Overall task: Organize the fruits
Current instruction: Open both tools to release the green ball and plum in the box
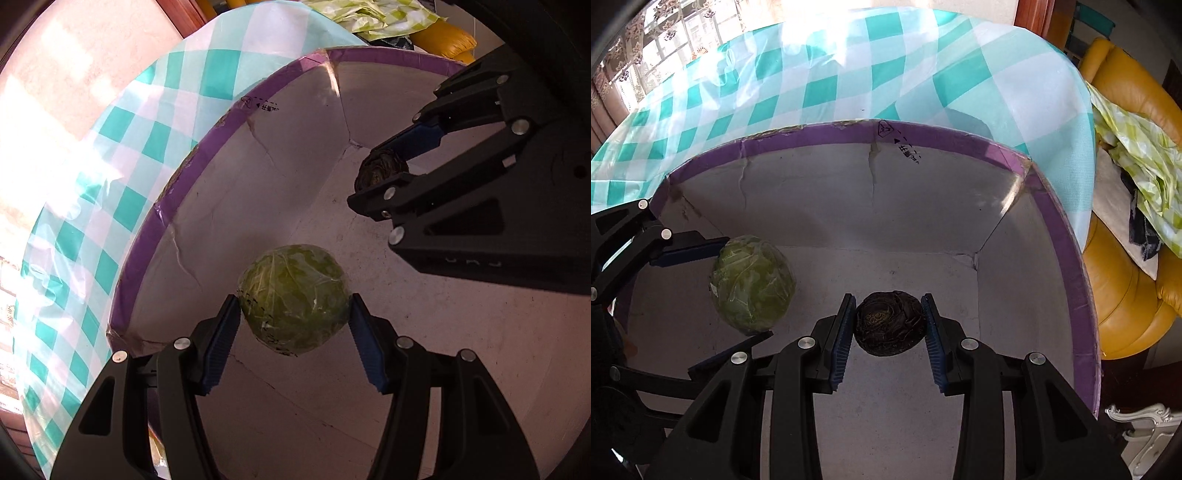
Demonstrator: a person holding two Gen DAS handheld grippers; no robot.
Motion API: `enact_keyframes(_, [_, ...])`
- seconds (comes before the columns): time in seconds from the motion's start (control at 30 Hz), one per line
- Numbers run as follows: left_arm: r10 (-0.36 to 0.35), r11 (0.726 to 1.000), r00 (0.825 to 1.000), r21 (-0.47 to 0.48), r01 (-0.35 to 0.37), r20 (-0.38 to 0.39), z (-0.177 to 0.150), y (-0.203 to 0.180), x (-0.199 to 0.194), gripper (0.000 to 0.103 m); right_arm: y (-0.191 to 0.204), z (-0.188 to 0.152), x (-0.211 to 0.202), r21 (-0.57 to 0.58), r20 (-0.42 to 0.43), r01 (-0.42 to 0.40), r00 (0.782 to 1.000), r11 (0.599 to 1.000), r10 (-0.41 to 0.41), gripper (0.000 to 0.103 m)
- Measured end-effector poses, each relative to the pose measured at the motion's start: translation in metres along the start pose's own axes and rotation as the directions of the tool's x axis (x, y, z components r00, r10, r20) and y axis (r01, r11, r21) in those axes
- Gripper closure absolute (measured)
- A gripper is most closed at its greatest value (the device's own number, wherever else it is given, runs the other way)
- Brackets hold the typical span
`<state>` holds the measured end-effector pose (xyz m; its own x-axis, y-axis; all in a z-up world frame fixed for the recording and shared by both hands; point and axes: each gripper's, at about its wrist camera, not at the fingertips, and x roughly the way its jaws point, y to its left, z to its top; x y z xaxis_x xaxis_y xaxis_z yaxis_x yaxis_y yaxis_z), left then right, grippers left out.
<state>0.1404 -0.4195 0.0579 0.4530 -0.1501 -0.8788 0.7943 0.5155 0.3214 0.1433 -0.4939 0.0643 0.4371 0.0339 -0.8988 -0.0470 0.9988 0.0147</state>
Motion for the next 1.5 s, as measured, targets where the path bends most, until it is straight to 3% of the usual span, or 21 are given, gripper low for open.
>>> enact_keyframes(0.23, [0.054,0.999,0.996,0.003,-0.054,-0.075,0.001,0.001,0.009,0.043,-0.003,-0.002,0.025,0.029,-0.009,-0.042,0.999,0.999,0.043,0.067])
enact_keyframes(0.4, [0.063,0.998,0.996,-0.022,-0.064,-0.058,0.003,0.004,0.007,0.042,-0.004,-0.003,0.029,0.033,-0.008,-0.046,0.999,0.998,0.046,0.066])
enact_keyframes(0.5, [0.068,0.997,0.997,-0.030,-0.069,-0.031,0.001,0.004,0.001,0.031,-0.007,-0.004,0.028,0.042,0.001,-0.040,0.999,0.998,0.040,0.054])
enact_keyframes(0.53, [0.072,0.997,0.997,-0.036,-0.072,-0.017,0.001,0.004,-0.002,0.027,-0.007,-0.004,0.026,0.042,0.010,-0.037,0.999,0.998,0.036,0.046])
enact_keyframes(0.63, [0.086,0.995,0.996,-0.047,-0.085,0.031,-0.001,0.004,-0.010,0.025,-0.007,-0.004,0.022,0.040,0.025,-0.043,0.999,0.998,0.042,0.031])
enact_keyframes(0.8, [0.109,0.993,0.989,-0.058,-0.104,0.103,-0.010,0.001,-0.023,0.024,-0.009,-0.006,0.011,0.049,0.053,-0.060,0.997,0.997,0.058,0.028])
enact_keyframes(0.93, [0.104,0.994,0.984,-0.057,-0.097,0.142,-0.019,-0.007,-0.038,0.017,-0.005,-0.006,-0.008,0.046,0.109,-0.065,0.992,0.997,0.060,0.016])
enact_keyframes(1.03, [0.109,0.993,0.977,-0.062,-0.099,0.181,-0.023,-0.008,-0.051,0.012,0.000,-0.004,-0.026,0.024,0.150,-0.032,0.988,0.999,0.028,0.016])
enact_keyframes(1.17, [0.150,0.987,0.966,-0.081,-0.136,0.211,-0.033,-0.006,-0.070,0.006,-0.004,0.000,-0.053,0.048,0.215,-0.014,0.977,0.999,0.003,0.016])
enact_keyframes(1.4, [0.215,0.962,0.947,-0.218,-0.163,0.240,-0.057,0.024,-0.094,0.003,0.008,0.006,-0.100,0.089,0.339,0.021,0.939,0.996,-0.050,0.016])
enact_keyframes(1.5, [0.228,0.944,0.937,-0.297,-0.146,0.265,-0.071,0.043,-0.101,0.002,0.020,0.009,-0.113,0.107,0.362,0.093,0.923,0.990,-0.126,0.016])
